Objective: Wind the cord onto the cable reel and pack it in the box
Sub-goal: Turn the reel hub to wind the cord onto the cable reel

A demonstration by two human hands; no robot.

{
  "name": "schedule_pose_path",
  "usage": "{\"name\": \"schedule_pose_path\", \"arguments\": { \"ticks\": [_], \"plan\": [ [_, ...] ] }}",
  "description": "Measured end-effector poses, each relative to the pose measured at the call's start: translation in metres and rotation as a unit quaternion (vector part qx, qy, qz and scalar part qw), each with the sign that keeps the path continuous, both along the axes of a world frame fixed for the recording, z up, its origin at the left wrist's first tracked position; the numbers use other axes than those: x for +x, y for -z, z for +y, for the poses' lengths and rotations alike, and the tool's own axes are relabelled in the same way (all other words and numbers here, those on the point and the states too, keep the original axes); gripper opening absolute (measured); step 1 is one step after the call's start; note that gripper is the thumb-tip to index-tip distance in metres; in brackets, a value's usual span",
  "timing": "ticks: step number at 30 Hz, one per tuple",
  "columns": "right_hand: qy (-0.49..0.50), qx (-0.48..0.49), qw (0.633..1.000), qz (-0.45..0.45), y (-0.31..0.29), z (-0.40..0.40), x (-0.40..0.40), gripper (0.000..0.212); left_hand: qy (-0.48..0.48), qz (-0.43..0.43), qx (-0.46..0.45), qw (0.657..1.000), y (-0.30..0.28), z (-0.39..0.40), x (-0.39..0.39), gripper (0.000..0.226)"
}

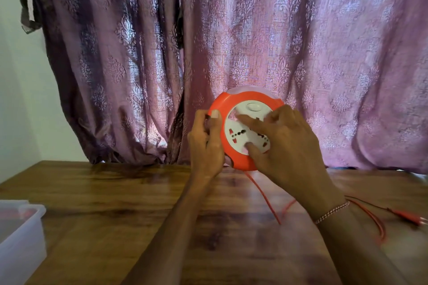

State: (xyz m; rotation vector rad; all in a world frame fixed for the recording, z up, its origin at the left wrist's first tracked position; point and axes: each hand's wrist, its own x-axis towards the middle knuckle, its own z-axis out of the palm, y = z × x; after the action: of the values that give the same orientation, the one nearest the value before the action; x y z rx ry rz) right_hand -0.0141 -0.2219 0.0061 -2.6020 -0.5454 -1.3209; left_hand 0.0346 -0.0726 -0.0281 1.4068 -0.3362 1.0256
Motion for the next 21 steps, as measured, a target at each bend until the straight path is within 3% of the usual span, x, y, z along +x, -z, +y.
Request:
{"name": "schedule_pose_path", "arguments": {
  "ticks": [5,11,15,18,21],
  "plan": [
    [0.014,0.073,0.997,-0.011,-0.003,0.002,0.001,0.051,-0.003,0.007,0.008,1.0,0.002,-0.001,0.002,0.033],
    [-0.065,0.049,0.996,-0.037,-0.007,-0.007,0.002,0.029,0.006,0.007,0.009,1.0,0.003,-0.002,0.001,0.043],
    [-0.122,-0.028,0.992,-0.001,-0.009,-0.012,0.001,0.047,0.017,0.0,-0.009,1.0,0.001,-0.001,0.001,0.045],
    [-0.091,-0.061,0.993,0.035,-0.007,-0.007,0.0,0.049,0.019,0.0,-0.013,1.0,0.001,-0.001,0.002,0.04],
    [-0.059,-0.066,0.996,0.012,-0.006,-0.003,-0.001,0.052,0.017,-0.001,-0.014,1.0,0.001,0.0,0.003,0.038]
  ]
}}
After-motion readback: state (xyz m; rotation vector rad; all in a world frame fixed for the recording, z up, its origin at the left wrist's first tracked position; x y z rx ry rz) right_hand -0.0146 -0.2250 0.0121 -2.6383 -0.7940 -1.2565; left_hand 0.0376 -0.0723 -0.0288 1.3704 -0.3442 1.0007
